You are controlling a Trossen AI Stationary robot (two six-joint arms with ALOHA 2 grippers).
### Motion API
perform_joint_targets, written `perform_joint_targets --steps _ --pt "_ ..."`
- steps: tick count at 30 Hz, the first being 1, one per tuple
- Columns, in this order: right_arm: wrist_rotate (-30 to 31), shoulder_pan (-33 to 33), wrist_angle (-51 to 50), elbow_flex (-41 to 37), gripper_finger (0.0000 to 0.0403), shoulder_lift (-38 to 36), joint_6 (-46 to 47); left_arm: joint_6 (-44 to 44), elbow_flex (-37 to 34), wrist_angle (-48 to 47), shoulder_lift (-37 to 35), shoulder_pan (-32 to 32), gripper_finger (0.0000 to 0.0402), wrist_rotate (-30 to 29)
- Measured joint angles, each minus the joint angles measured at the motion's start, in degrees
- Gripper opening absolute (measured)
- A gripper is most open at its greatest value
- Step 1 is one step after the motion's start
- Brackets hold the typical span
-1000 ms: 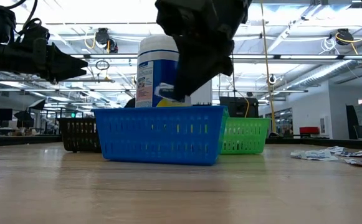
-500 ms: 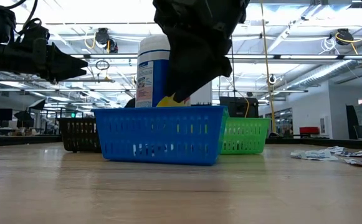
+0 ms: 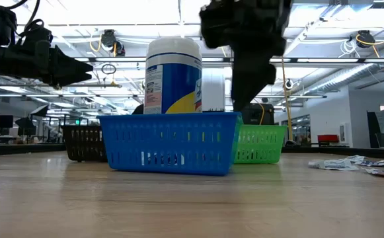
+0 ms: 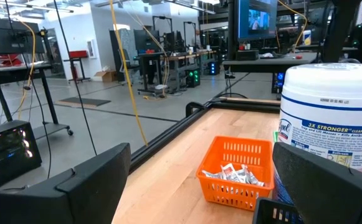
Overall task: Pick & Place First Aid Supplies
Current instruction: Put the blue alcohol pad into the blue bin
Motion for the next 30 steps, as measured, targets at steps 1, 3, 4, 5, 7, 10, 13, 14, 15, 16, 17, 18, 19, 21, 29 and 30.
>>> perform_joint_targets --steps 1,3,4,5,7,10,13,14,15,16,17,18,19,21,29,30 --pt "0.0 -0.4 -0.2 -1.0 0.0146 -1.6 -0.4 0.0 0.0 0.0 0.0 0.0 0.0397 0.0" --pt "0.0 -1.1 0.0 -3.4 0.0146 -5.5 -1.3 0.0 0.0 0.0 0.0 0.0 0.0397 0.0" --pt "0.1 -1.5 0.0 -5.0 0.0146 -7.6 -1.7 0.0 0.0 0.0 0.0 0.0 0.0397 0.0" --pt "0.1 -1.9 -0.2 -6.6 0.0146 -9.5 -2.3 0.0 0.0 0.0 0.0 0.0 0.0397 0.0" --pt "0.2 -2.8 0.0 -10.1 0.0146 -13.2 -3.4 0.0 0.0 0.0 0.0 0.0 0.0397 0.0" --pt "0.4 -4.2 -0.5 -15.8 0.0146 -18.5 -4.3 0.0 0.0 0.0 0.0 0.0 0.0397 0.0" --pt "0.3 -6.0 -0.3 -21.6 0.0146 -24.0 -4.4 0.0 0.0 0.0 0.0 0.0 0.0397 0.0" --pt "0.4 -6.6 -0.4 -23.4 0.0146 -25.7 -4.4 0.0 0.0 0.0 0.0 0.0 0.0397 0.0" --pt "0.4 -7.2 -0.5 -25.0 0.0146 -27.3 -4.4 0.0 0.0 0.0 0.0 0.0 0.0397 0.0" --pt "0.5 -7.8 -0.4 -26.6 0.0146 -29.1 -4.5 0.0 0.0 0.0 0.0 0.0 0.0397 0.0" --pt "0.7 -8.4 -0.6 -28.2 0.0146 -30.8 -5.0 0.0 0.0 0.0 0.0 0.0 0.0397 0.0" --pt "0.7 -9.0 -1.1 -29.6 0.0146 -32.5 -5.5 0.0 0.0 0.0 0.0 0.0 0.0397 0.0" --pt "1.0 -9.5 -1.8 -30.9 0.0146 -34.1 -5.8 0.0 0.0 0.0 0.0 0.0 0.0397 0.0" --pt "3.0 -10.6 -3.7 -33.2 0.0146 -37.1 -6.3 0.0 0.0 0.0 0.0 0.0 0.0397 0.0" --pt "6.5 -16.0 -12.4 -39.1 0.0146 -46.7 -6.7 0.0 0.0 0.0 0.0 0.0 0.0397 0.0" --pt "6.5 -16.6 -12.9 -39.7 0.0146 -47.5 -6.2 0.0 0.0 0.0 0.0 0.0 0.0397 0.0"
